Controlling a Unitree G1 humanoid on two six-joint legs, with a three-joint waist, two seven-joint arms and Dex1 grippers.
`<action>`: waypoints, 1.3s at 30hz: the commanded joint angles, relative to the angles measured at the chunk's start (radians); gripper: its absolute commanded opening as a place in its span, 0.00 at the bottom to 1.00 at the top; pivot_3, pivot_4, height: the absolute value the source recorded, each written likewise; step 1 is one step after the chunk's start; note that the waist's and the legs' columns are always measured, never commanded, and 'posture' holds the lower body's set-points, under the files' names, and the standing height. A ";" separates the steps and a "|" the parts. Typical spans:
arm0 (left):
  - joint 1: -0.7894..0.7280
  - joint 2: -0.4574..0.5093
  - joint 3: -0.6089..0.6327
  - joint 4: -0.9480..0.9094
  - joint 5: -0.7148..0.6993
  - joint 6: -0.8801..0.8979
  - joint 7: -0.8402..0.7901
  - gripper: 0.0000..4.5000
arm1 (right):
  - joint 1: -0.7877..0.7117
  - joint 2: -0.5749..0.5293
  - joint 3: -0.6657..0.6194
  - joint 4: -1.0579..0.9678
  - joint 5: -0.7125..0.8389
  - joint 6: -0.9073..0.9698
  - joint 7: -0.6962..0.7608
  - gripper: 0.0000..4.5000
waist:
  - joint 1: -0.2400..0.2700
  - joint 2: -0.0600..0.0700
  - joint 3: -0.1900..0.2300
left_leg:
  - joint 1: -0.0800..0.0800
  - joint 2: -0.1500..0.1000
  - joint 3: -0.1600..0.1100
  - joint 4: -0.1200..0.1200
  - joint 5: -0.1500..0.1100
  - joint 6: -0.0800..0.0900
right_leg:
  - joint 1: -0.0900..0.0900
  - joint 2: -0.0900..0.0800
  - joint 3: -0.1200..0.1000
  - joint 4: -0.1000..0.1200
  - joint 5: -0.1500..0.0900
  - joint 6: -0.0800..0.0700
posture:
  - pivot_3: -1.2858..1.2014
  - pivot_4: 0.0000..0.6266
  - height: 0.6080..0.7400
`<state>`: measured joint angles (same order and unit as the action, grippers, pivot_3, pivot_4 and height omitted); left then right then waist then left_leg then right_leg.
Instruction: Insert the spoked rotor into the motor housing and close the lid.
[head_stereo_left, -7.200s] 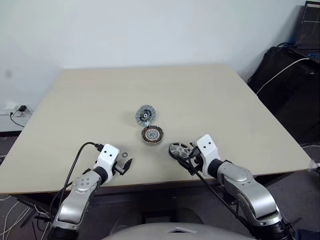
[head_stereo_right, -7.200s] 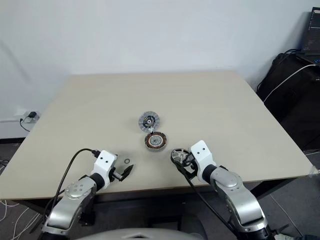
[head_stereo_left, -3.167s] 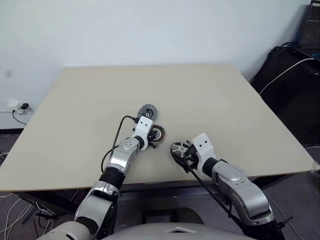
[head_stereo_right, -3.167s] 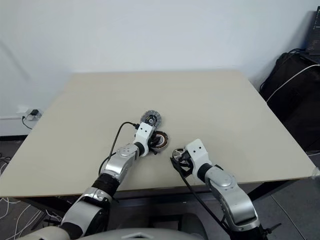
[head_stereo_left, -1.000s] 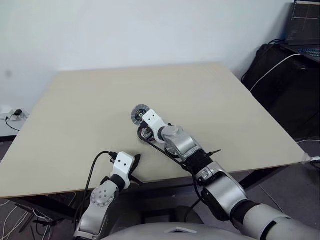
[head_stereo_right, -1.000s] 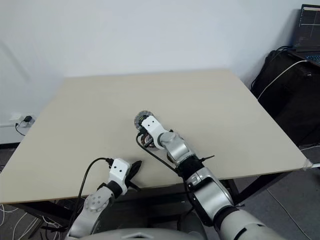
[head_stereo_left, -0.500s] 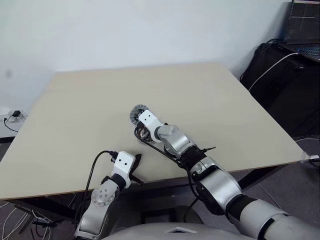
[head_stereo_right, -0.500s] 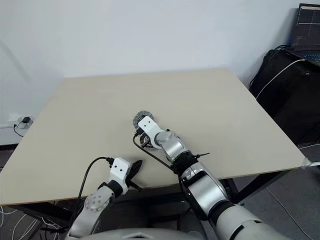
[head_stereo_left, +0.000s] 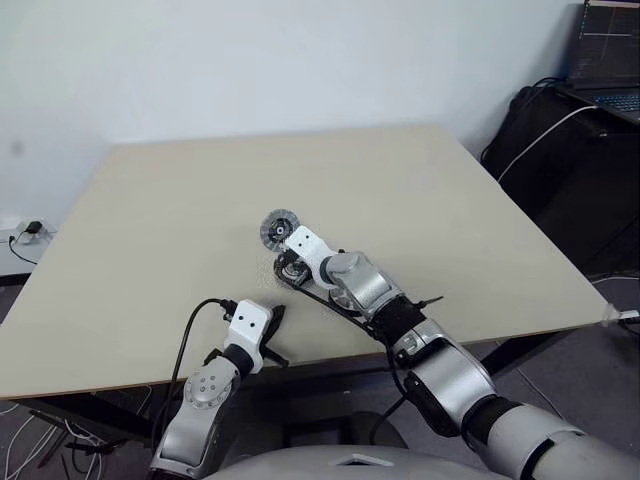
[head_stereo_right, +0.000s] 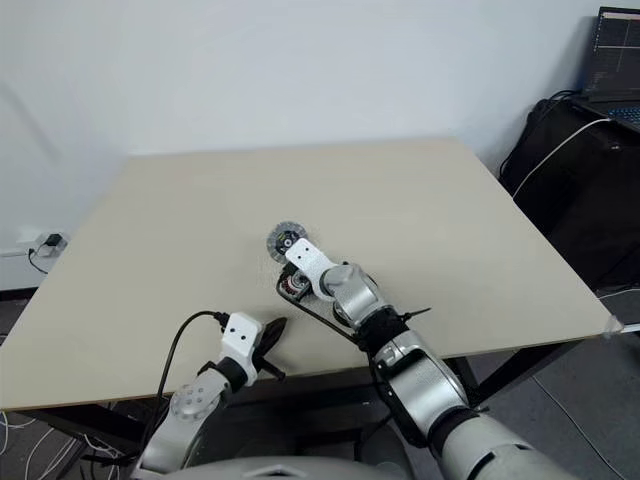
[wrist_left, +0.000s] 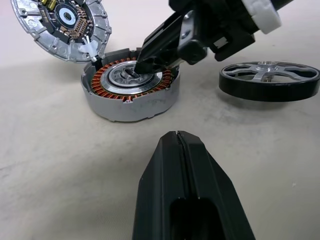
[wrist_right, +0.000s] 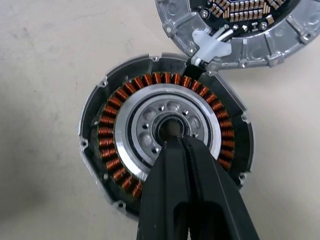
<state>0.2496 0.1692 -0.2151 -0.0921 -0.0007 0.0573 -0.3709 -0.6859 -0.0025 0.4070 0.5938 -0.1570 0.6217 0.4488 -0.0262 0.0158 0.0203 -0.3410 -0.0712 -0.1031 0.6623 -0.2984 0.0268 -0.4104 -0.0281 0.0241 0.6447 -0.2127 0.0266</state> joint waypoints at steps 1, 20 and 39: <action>-0.017 0.000 -0.006 -0.010 -0.005 -0.018 -0.004 0.00 | 0.002 -0.008 0.012 -0.070 -0.014 0.017 0.015 0.01 | 0.000 0.000 0.000 | 0.000 0.000 0.000 0.000 0.000 0.000 | 0.000 0.000 0.000 0.000 0.000 0.000 | 0.52 0.00 1.00; -0.016 0.005 -0.002 -0.008 -0.007 -0.015 -0.002 0.00 | 0.015 0.047 -0.016 -0.028 -0.005 -0.103 -0.069 0.01 | 0.000 0.000 0.000 | 0.000 0.000 0.000 0.000 0.000 0.000 | 0.000 0.000 0.000 0.000 0.000 0.000 | 0.52 0.00 1.00; -0.008 0.003 0.002 -0.015 -0.004 -0.020 0.011 0.00 | -0.008 0.078 -0.070 0.122 0.024 -0.267 -0.082 0.01 | -0.001 0.000 0.000 | 0.000 0.000 0.000 0.000 0.000 0.000 | 0.000 0.001 0.000 0.000 0.000 0.000 | 0.52 0.00 1.00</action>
<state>0.2502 0.1722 -0.2150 -0.0861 -0.0020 0.0569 -0.3649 -0.6652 0.0664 0.3571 0.7207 -0.1447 0.4010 0.3700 -0.0270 0.0161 0.0206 -0.3409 -0.0712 -0.1033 0.6620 -0.2983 0.0265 -0.4107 -0.0276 0.0241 0.6446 -0.2128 0.0266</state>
